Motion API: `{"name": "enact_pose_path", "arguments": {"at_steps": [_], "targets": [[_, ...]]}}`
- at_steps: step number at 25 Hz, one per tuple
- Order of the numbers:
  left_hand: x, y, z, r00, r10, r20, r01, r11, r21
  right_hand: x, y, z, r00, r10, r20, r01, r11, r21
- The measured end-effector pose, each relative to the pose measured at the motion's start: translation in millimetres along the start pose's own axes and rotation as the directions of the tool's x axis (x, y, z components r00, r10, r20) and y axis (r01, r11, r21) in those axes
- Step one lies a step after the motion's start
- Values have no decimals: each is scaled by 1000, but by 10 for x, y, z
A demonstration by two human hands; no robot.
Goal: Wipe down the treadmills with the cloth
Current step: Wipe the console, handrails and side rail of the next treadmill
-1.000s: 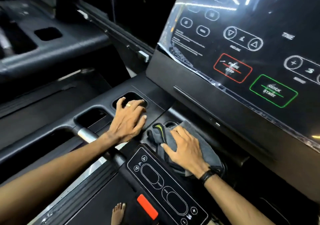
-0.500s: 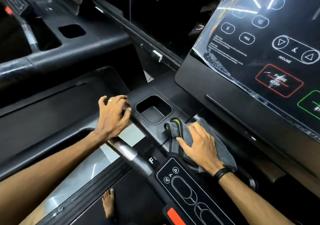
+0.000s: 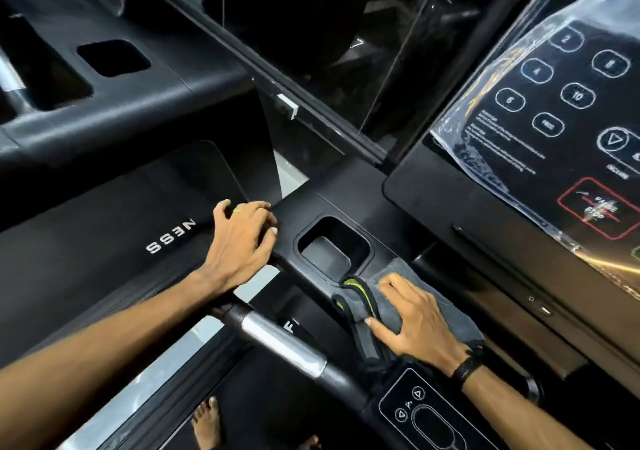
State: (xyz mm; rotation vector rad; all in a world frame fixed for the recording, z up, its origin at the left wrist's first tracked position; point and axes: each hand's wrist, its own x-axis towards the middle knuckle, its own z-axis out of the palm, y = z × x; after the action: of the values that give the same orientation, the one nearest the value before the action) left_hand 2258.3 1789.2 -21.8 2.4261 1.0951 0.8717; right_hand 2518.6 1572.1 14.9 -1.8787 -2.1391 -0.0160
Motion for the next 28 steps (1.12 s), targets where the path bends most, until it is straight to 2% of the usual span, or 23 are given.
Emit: {"name": "enact_pose_path", "arguments": {"at_steps": [4,6,8,10,11,13,15,17,18,19,21,22,23,26,28], "targets": [[116,-66,30,1000,-10,5,10,1000,-15,187,-110,66,997,-38,60,38,999,8],[134,-72,35,1000,-19,5,19,999,-25,332,-49,141,999,18,29,-18,999,-27],[161,-80,24,1000,-17,5,17,1000,-22,675,166,171,965,260,-46,-263,962,-81],[183,-84,-9,1000,-31,-3,31,999,-7,1046,374,171,838,533,-115,-545,828,-135],[178,-91,-33,999,-51,-18,50,999,-3,1142,382,197,817,560,-136,-576,805,-142],[163,-114,-68,995,-84,-48,84,996,5,1103,207,299,895,424,-141,-441,889,-125],[122,-153,-64,994,-103,-46,104,994,24,813,-107,339,975,211,-64,-215,975,-61],[109,-173,-38,991,-128,-30,130,990,50,717,-113,310,994,97,-48,-96,995,11],[113,-171,-27,990,-141,-22,142,988,61,810,6,315,992,102,-70,-103,995,1],[122,-167,-17,988,-152,-13,152,986,69,955,141,326,981,165,-105,-169,985,-31],[131,-154,-2,986,-168,1,168,983,79,1278,376,340,911,377,-169,-387,922,-28],[118,-146,3,985,-172,6,171,982,83,1379,423,351,884,433,-178,-441,897,-9],[109,-129,14,986,-167,8,166,982,86,1415,415,380,891,415,-183,-423,906,-7],[171,-114,37,988,-148,39,145,986,78,1187,92,400,980,179,-90,-182,983,-24],[209,-170,14,989,-145,41,143,988,58,854,-82,351,998,52,-39,-51,998,35]]}}
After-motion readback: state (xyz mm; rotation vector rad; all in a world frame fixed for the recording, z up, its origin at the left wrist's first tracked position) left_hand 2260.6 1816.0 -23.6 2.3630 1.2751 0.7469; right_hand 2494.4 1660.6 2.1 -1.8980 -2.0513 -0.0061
